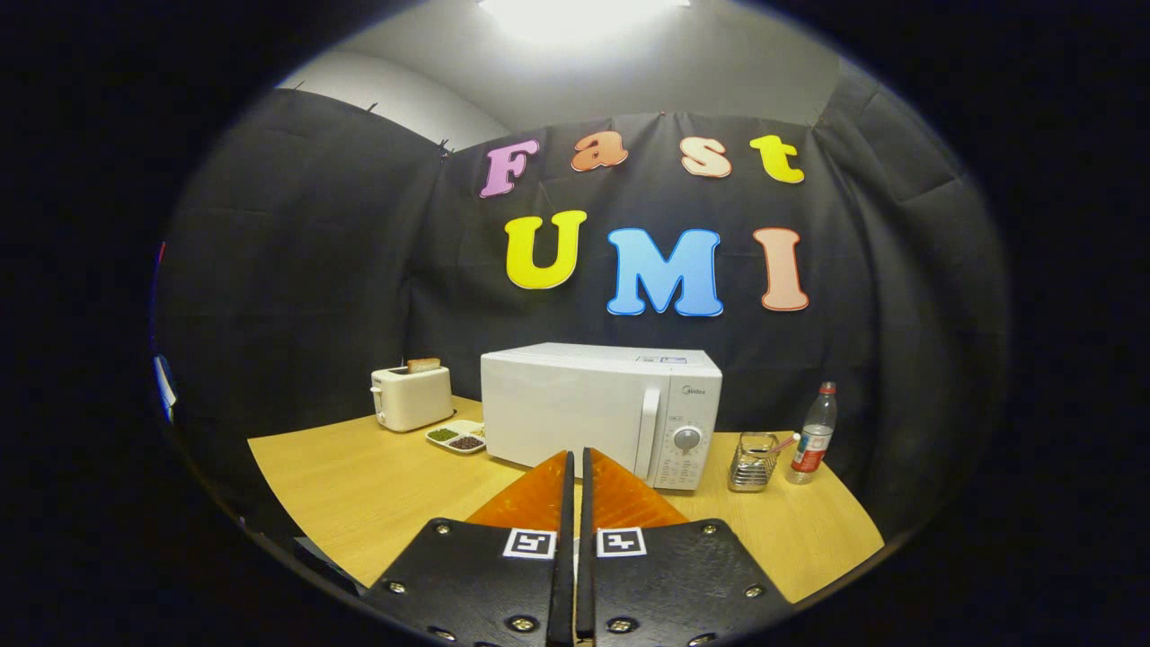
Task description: Open the microwave, put the food inside, and close the microwave door.
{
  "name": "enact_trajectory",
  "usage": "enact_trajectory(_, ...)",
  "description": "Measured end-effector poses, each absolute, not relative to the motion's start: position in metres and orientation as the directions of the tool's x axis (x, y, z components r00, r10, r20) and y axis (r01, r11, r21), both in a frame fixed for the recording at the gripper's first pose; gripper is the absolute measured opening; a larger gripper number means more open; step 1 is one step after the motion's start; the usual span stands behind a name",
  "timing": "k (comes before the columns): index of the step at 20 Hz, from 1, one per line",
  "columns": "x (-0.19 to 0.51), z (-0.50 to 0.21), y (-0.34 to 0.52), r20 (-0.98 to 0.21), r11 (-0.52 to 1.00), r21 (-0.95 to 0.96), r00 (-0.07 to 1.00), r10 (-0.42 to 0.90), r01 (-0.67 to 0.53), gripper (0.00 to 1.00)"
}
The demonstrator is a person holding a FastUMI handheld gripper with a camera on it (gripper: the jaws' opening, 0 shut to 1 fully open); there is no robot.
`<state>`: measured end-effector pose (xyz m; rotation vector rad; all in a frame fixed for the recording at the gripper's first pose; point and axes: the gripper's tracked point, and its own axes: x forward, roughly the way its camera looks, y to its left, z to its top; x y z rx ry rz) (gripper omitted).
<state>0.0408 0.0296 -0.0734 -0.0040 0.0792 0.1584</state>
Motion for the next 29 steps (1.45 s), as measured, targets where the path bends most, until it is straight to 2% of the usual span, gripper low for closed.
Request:
enact_trajectory(7,-0.007,-0.063,0.022,-0.059,0.988,0.019,0.986,0.155,-0.154,0.02)
enact_trajectory(11,-0.024,-0.046,0.018,-0.026,0.989,-0.039,0.989,0.143,-0.144,0.04)
enact_trajectory(13,-0.032,-0.041,0.026,-0.021,0.985,-0.05,0.986,0.166,-0.166,0.21)
enact_trajectory(14,-0.036,-0.04,0.023,-0.023,0.986,-0.045,0.987,0.16,-0.161,0.21)
enact_trajectory(15,-0.039,-0.039,0.021,-0.03,0.988,-0.04,0.988,0.15,-0.151,0.28)
enact_trajectory(17,-0.041,-0.035,0.017,-0.035,0.991,-0.042,0.992,0.123,-0.125,0.64)
enact_trajectory(18,-0.043,-0.034,0.017,-0.035,0.992,-0.052,0.993,0.111,-0.113,0.77)
enact_trajectory(20,-0.046,-0.034,0.017,-0.04,0.992,-0.074,0.995,0.095,-0.098,0.9)
enact_trajectory(22,-0.048,-0.033,0.016,-0.041,0.994,-0.07,0.996,0.083,-0.086,0.93)
enact_trajectory(29,-0.046,-0.035,0.014,-0.062,0.995,-0.02,0.994,0.095,-0.096,0.93)
